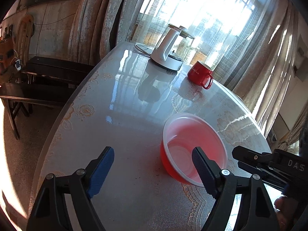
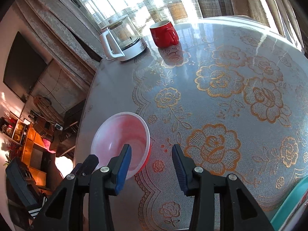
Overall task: Organize plates and bowls
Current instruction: 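Move the right tool to the red-and-pink bowl rim and grip it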
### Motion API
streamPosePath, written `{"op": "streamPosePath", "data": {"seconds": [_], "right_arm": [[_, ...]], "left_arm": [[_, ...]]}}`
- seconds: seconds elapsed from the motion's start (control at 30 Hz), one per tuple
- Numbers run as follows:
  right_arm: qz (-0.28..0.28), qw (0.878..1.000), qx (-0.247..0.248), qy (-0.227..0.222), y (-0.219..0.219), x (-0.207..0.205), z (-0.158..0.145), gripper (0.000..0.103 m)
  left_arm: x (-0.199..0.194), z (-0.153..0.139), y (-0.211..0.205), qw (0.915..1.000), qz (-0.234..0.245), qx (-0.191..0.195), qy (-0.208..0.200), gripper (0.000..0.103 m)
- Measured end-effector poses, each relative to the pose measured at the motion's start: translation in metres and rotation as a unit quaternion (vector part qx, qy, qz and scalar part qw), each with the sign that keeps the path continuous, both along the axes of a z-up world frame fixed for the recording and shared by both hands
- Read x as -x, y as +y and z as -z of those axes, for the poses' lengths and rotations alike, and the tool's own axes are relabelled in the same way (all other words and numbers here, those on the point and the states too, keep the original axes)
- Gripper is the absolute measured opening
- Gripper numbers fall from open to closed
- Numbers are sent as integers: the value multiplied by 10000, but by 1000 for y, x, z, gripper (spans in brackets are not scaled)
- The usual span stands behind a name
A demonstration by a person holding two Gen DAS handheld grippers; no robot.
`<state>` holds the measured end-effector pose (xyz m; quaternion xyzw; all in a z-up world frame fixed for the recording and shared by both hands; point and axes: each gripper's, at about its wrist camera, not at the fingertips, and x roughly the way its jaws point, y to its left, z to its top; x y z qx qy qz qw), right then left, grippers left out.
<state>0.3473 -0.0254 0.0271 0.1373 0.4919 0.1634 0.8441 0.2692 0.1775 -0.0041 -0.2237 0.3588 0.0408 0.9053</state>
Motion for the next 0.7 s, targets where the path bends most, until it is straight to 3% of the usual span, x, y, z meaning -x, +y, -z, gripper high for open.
{"op": "streamPosePath", "data": {"seconds": [0.23, 0.37, 0.7], "right_arm": [[-38, 9995, -93, 285, 8, -9, 19, 47], [-67, 9994, -43, 344, 12, -13, 25, 47], [-94, 9992, -23, 399, 20, -18, 32, 47]], "left_arm": [[-5, 4, -1, 9999, 62, -89, 80, 81], [-6, 6, -1, 9998, 66, -95, 134, 69], [-8, 8, -8, 9995, 201, -184, 146, 66]]}}
